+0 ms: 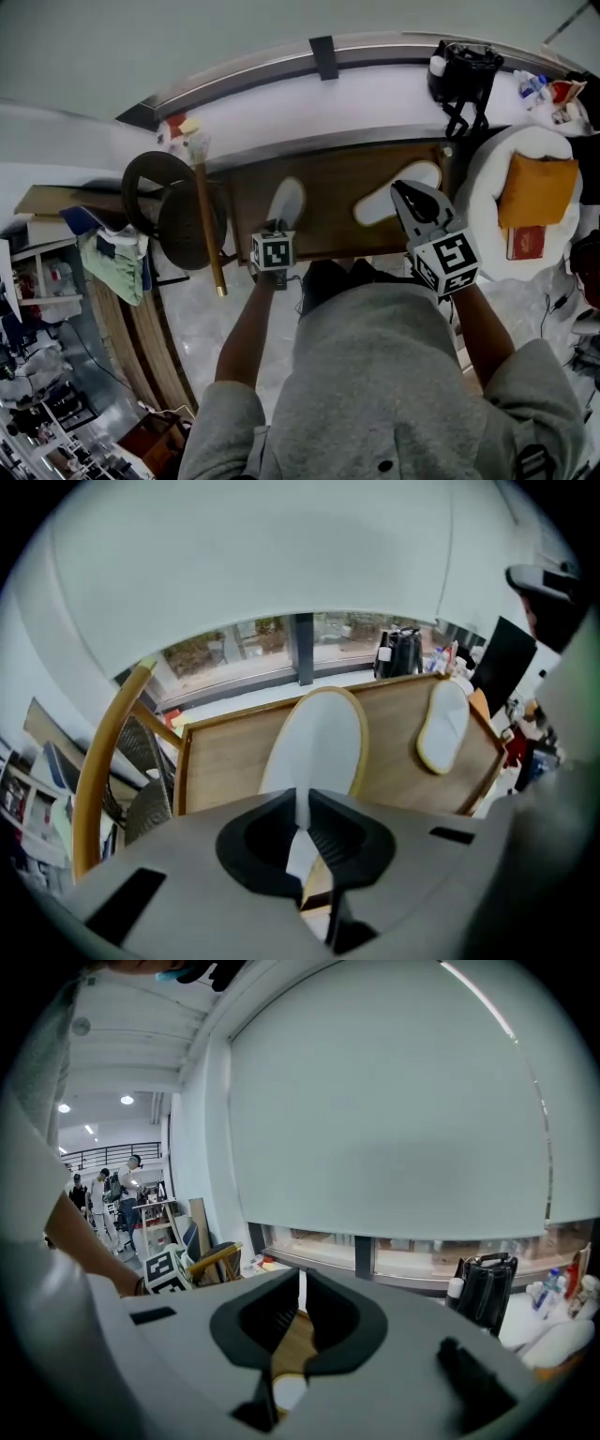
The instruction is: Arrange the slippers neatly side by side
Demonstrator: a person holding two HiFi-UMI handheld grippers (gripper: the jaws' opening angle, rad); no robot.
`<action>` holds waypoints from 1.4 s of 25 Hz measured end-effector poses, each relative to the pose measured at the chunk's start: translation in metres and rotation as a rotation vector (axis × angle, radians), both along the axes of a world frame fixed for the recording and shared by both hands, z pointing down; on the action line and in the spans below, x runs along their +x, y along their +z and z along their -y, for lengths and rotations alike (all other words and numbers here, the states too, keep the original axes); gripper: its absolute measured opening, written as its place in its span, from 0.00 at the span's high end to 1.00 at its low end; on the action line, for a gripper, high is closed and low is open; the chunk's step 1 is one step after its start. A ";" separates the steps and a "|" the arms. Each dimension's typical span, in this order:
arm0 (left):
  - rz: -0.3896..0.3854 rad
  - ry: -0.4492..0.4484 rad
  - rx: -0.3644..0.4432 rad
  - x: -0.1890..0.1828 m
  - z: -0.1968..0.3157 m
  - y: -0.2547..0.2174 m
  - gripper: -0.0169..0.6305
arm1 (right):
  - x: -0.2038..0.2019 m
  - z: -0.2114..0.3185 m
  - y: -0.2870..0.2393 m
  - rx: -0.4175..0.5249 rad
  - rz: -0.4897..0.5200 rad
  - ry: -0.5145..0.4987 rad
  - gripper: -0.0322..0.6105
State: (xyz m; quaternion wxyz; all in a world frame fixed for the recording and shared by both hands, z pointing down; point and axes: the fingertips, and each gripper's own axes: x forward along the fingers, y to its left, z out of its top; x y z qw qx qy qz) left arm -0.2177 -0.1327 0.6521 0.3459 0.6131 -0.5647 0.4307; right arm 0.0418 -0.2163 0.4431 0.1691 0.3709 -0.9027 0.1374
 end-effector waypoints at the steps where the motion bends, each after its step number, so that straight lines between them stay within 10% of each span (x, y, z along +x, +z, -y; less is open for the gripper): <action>1: -0.017 -0.045 -0.007 -0.001 0.003 -0.001 0.92 | 0.001 0.000 0.000 -0.002 0.001 0.003 0.89; 14: -0.355 -0.529 -0.071 0.023 0.019 0.013 0.92 | 0.014 -0.002 0.004 -0.016 0.004 0.040 0.89; 32: -0.308 -0.415 -0.080 0.050 0.047 0.030 0.91 | 0.043 -0.012 0.016 -0.055 -0.023 0.102 0.89; 35: -0.333 -0.359 -0.038 0.055 0.052 0.022 0.74 | 0.050 -0.007 0.023 -0.074 -0.029 0.129 0.89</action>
